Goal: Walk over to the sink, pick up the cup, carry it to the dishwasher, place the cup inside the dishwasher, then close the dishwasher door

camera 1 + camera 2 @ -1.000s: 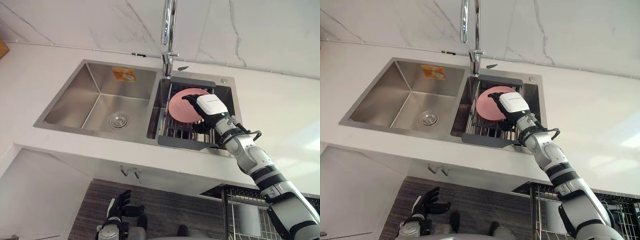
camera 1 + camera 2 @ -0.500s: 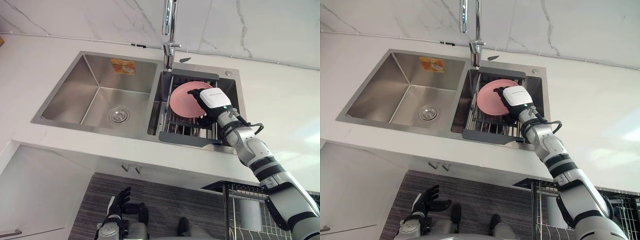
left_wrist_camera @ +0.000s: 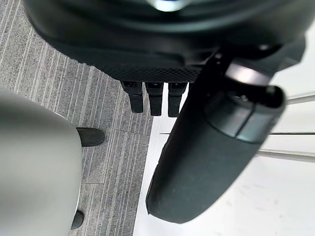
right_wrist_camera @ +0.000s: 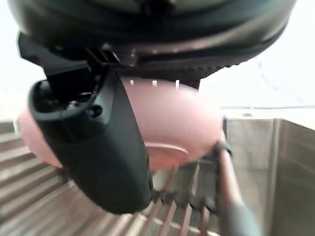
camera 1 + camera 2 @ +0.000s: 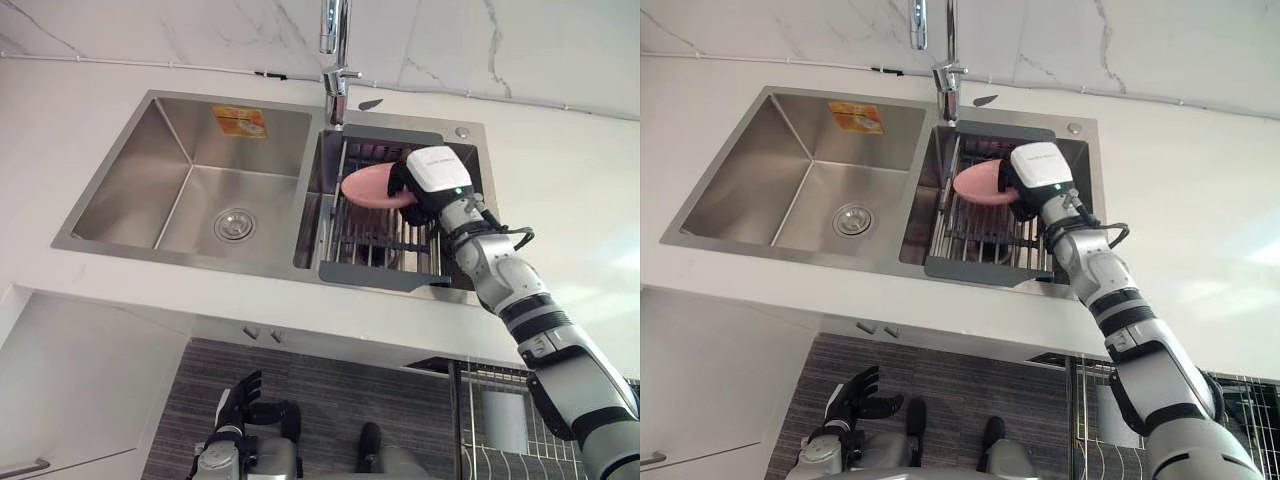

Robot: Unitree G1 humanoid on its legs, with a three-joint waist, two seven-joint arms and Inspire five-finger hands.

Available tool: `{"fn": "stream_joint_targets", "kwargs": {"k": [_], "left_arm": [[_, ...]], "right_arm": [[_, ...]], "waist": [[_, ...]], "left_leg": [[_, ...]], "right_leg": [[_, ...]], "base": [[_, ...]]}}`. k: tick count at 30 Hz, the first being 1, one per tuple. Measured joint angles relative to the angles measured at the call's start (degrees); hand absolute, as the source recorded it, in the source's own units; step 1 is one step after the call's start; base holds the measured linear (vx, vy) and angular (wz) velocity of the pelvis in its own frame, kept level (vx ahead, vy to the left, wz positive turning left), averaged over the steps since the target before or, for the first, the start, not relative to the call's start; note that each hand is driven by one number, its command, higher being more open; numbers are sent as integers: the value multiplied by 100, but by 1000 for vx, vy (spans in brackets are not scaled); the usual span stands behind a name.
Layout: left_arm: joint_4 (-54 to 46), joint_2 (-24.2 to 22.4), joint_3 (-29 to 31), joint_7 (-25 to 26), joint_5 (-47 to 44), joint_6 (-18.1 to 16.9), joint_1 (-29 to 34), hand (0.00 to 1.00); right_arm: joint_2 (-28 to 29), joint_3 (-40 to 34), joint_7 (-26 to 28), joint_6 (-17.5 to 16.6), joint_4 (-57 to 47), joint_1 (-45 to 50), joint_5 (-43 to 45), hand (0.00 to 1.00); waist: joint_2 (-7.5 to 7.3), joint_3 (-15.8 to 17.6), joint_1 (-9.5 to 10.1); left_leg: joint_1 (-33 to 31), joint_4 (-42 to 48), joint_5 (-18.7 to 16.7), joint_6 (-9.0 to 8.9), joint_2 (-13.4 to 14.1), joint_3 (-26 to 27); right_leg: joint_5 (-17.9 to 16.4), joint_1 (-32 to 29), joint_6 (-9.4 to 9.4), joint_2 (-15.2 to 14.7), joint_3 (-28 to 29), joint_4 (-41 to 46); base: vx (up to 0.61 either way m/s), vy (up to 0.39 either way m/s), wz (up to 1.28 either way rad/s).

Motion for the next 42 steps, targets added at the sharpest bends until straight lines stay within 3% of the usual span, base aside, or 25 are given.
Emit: {"fn": "stream_joint_targets", "kwargs": {"k": [6, 16, 21, 26, 33, 42], "left_arm": [[-17, 2, 19, -2, 4, 8, 0, 90], [38, 7, 49, -46, 111, 93, 5, 90], [209, 0, 174, -58, 142, 122, -31, 90], [406, 4, 178, -67, 285, 128, -129, 90], [611, 6, 174, -70, 361, 130, -145, 90], [927, -8, 135, -79, 364, 130, -100, 90]], "right_arm": [[24, -256, 42, 22, -559, 388, 83, 30], [516, -1276, -56, -86, -2814, 1919, 663, 30], [921, -1646, -102, -235, -3861, 2652, 862, 30], [1209, -1920, -250, -450, -4722, 3260, 974, 30], [1374, -1928, -256, -641, -5301, 3925, 1111, 30], [1399, -2454, -340, -692, -5784, 4813, 1112, 30]], "waist": [[-22, 58, -31], [-24, 58, -181], [-20, 53, -273], [-19, 11, -298], [-6, -150, -413], [25, -537, -560]], "left_leg": [[123, 1, -9, -13, -30, 23], [323, 272, -100, -127, -2, 178], [542, 371, -250, 107, 30, 290], [656, 375, -276, 145, 22, 297], [721, 299, -300, 182, 26, 321], [901, -57, -209, 182, 28, 439]], "right_leg": [[12, 125, 21, -38, 28, 0], [12, 437, 22, -44, 86, 19], [11, 689, 21, 1, 145, -48], [11, 804, 21, 0, 175, -83], [9, 873, 16, 32, 245, -234], [29, 810, -26, 56, 381, -249]], "base": [[2, 2, -1], [14, -1, -1], [-1, -15, -10], [-64, -20, -4], [-109, -40, -5], [-82, -13, -8]]}}
